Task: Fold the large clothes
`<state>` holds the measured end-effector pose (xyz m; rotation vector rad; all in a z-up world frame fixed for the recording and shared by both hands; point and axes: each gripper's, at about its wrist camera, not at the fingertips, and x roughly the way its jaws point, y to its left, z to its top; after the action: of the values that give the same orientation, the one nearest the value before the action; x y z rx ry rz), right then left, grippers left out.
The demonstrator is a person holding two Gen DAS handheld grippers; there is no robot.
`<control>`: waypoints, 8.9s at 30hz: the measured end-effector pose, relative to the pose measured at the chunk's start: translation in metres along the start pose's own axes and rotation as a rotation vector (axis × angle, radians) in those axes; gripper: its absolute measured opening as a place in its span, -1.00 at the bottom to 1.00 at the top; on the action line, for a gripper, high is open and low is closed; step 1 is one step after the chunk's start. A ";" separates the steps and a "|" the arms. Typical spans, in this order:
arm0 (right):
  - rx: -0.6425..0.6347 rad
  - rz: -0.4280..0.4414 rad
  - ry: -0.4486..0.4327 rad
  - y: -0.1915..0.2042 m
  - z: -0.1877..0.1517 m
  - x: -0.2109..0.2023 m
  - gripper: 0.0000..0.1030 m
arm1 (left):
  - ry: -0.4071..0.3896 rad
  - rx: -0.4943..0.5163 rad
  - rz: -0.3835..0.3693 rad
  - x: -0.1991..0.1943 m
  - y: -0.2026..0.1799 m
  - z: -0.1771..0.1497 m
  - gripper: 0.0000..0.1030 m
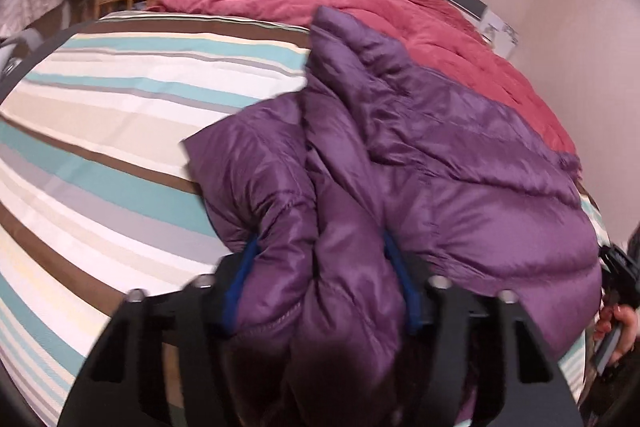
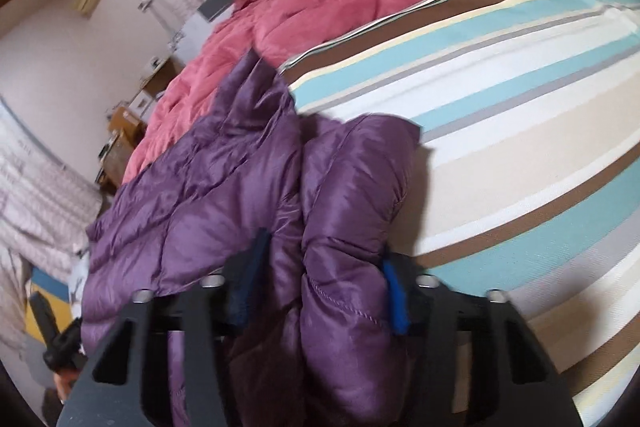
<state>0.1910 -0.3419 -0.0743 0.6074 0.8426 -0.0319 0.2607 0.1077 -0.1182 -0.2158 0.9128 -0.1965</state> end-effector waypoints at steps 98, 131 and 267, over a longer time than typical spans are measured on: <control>-0.509 -0.309 -0.016 0.151 -0.041 0.056 -0.83 | -0.059 0.223 0.253 0.034 -0.184 -0.015 0.88; -0.236 -0.318 -0.062 0.041 0.006 0.011 0.44 | 0.034 0.010 0.248 0.027 -0.082 0.013 0.96; 0.045 -0.324 -0.197 -0.075 -0.083 -0.198 -0.63 | -0.233 0.720 -0.576 -0.173 -0.340 -0.105 0.35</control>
<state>-0.0192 -0.4026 -0.0130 0.4955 0.7424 -0.4003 0.0480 -0.1848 0.0417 0.1745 0.4836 -0.9923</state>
